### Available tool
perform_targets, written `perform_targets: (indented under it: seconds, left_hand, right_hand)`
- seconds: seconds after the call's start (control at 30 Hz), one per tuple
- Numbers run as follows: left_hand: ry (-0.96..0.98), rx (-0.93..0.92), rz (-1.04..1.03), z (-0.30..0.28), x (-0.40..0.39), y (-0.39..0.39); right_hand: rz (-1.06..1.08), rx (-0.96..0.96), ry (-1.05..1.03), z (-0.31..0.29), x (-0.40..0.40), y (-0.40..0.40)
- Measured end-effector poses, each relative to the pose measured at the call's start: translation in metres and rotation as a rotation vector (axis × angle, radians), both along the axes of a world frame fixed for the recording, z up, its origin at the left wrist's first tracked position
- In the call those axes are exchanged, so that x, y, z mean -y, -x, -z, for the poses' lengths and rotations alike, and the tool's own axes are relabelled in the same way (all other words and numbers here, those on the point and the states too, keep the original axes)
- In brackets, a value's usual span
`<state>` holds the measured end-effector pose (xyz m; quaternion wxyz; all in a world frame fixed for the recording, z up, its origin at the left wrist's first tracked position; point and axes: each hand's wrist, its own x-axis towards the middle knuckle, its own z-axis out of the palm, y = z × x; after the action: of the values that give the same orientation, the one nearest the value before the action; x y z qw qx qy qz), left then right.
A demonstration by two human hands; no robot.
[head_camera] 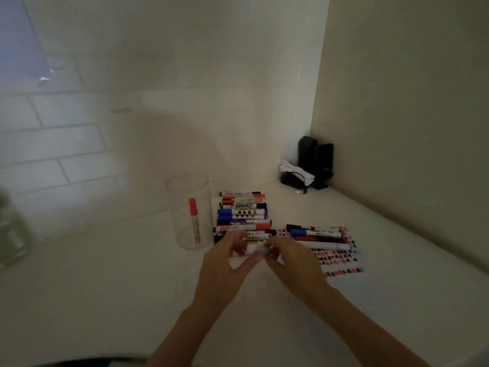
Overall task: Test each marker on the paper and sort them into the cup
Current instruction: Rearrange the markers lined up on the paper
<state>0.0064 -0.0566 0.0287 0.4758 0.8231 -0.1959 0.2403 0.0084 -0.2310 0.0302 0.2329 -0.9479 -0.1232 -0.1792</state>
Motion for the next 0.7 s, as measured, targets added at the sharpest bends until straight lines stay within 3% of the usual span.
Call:
perform_targets:
  seconds: [0.1, 0.23, 0.4, 0.7]
  left_hand:
    - [-0.118, -0.055, -0.034, 0.007, -0.008, 0.001]
    - [-0.349, -0.206, 0.048, 0.022, 0.004, 0.008]
    - [-0.318, -0.253, 0.241, 0.015, 0.035, 0.019]
    - [-0.307, -0.294, 0.319, -0.002, 0.031, 0.024]
  right_hand:
    - [0.110, -0.050, -0.324, -0.015, 0.012, 0.013]
    - [0.095, -0.369, -0.839, -0.018, 0.016, 0.034]
    - [0.003, -0.457, -0.998, -0.013, 0.008, 0.049]
    - [-0.061, -0.497, -1.014, -0.024, 0.027, 0.060]
